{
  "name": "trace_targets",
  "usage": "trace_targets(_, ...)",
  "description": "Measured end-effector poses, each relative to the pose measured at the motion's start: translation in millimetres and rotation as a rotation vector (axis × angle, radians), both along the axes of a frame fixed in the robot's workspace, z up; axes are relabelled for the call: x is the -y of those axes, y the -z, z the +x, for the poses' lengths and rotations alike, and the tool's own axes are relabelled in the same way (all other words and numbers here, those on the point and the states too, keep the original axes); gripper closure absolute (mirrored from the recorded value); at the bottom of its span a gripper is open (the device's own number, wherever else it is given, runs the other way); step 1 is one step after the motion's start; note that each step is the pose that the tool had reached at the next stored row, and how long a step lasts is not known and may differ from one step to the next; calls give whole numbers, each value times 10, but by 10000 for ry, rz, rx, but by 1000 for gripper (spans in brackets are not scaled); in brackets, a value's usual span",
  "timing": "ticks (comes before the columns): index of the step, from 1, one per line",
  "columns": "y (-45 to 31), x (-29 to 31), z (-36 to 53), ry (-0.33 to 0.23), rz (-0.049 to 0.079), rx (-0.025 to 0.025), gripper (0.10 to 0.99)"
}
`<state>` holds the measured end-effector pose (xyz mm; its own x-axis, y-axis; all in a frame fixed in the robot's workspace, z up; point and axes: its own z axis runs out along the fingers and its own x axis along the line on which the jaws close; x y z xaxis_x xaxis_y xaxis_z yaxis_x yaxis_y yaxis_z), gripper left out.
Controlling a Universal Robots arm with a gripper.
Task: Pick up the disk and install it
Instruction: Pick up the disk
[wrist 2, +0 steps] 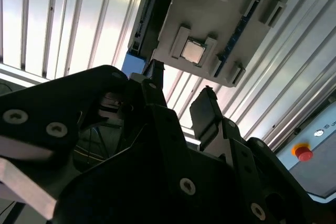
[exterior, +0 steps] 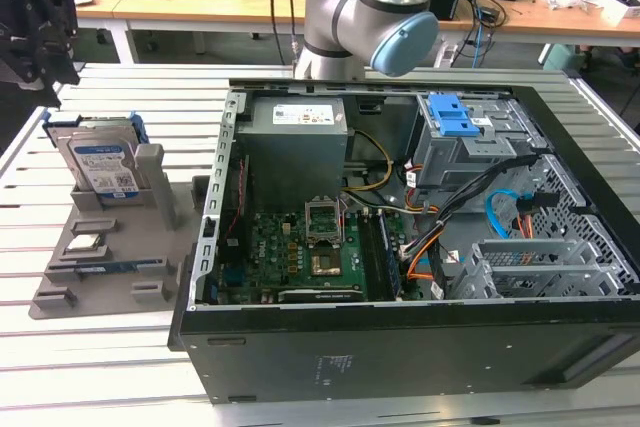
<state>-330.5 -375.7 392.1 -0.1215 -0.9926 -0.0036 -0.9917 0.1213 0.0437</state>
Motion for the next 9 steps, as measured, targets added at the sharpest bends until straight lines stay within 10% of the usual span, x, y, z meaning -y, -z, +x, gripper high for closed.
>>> trace_targets(9, 69, -37, 111, 1, -30, -11, 604)
